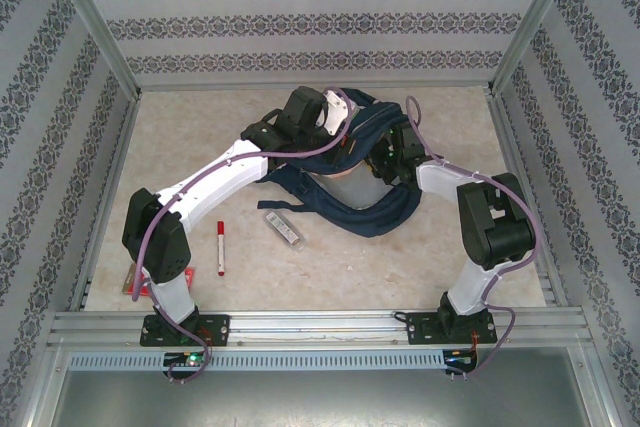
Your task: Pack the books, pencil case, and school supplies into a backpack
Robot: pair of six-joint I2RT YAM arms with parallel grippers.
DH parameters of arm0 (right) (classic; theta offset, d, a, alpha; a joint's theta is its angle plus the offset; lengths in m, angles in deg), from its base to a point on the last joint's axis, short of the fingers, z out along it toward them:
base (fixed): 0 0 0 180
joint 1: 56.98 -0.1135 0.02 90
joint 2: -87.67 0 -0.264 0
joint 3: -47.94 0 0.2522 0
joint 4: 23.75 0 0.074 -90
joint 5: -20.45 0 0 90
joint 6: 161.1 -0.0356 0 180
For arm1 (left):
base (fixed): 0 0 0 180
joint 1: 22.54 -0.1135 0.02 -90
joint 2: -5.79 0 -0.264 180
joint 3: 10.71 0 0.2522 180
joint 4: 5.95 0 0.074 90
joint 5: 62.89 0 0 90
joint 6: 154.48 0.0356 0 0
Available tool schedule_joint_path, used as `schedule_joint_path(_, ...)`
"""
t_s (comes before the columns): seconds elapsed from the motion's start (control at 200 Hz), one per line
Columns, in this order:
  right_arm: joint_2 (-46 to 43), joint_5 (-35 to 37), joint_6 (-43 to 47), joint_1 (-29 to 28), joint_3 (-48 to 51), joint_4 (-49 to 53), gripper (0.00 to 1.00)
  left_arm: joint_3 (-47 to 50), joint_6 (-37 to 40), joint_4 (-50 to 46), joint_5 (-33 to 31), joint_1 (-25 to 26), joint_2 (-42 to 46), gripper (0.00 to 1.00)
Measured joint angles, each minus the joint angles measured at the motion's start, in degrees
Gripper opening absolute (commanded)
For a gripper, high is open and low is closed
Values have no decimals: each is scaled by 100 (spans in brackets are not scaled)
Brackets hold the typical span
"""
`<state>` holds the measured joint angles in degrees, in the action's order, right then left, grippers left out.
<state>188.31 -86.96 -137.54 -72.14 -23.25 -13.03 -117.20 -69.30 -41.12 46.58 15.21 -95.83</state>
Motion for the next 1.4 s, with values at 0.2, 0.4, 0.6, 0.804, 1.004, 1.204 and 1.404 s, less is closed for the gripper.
schedule_joint_path(0.2,0,90,221,-48,-103,227,12,7,-2,7,0,0,2,0)
schedule_joint_path(0.4,7,87,236,-111,-155,256,20,15,-7,37,0,0,2,0)
schedule_joint_path(0.6,142,35,173,-195,-297,210,24,17,-7,44,-2,-2,2,0)
schedule_joint_path(0.804,385,2,-46,-304,-431,-31,38,37,-7,42,-22,-42,2,0)
schedule_joint_path(1.004,634,0,-304,-468,-514,-378,23,66,-7,42,-24,-74,2,0)
schedule_joint_path(1.204,984,4,-608,-555,-586,-1060,2,131,-24,52,-24,-76,2,0)
schedule_joint_path(1.404,1615,22,-986,-680,-787,-1847,0,155,-26,136,-17,-79,11,0)
